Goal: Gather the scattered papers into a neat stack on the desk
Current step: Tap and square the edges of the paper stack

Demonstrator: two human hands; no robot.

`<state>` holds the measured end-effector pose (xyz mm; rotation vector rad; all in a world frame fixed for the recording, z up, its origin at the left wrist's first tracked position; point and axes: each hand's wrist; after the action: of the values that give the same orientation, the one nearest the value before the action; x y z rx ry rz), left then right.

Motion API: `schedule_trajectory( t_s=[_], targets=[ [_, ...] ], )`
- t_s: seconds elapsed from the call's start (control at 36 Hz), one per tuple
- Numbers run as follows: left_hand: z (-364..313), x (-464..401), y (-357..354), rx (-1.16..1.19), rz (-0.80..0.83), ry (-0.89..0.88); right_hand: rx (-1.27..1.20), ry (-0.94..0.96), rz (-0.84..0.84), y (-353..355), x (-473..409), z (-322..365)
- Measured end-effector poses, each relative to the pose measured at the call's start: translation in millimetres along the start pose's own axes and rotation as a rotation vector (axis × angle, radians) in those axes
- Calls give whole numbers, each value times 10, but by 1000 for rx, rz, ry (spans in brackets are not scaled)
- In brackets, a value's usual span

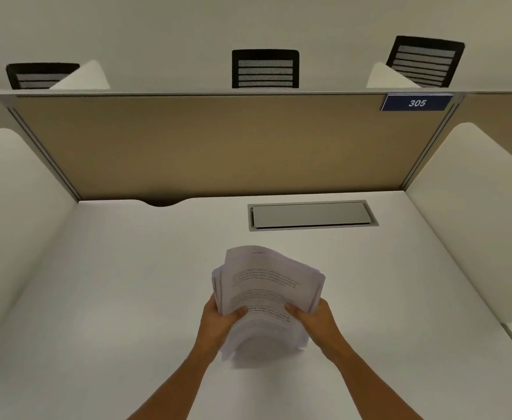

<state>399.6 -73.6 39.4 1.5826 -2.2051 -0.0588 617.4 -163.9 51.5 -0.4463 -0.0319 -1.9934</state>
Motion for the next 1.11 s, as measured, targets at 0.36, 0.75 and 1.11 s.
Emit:
schedule_trajectory(
  t_s=[0.36, 0.75, 1.11],
  targets=[
    [2, -82, 242, -95, -68, -97, 19, 134, 22, 65, 18, 156],
    [126, -82, 28, -135, -10, -96, 12, 32, -37, -83, -2, 26],
    [-156, 23, 193, -3, -30, -133, -44, 89, -26, -18, 33, 197]
  ],
)
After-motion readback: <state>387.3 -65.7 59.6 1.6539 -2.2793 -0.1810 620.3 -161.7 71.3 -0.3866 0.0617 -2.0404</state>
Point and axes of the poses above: each hand's wrist, its own x-axis away from the middle knuckle, its own y-axis out of the back of the hand, z = x × y, and after that the axes turned 12 degrees about -x, right-handed
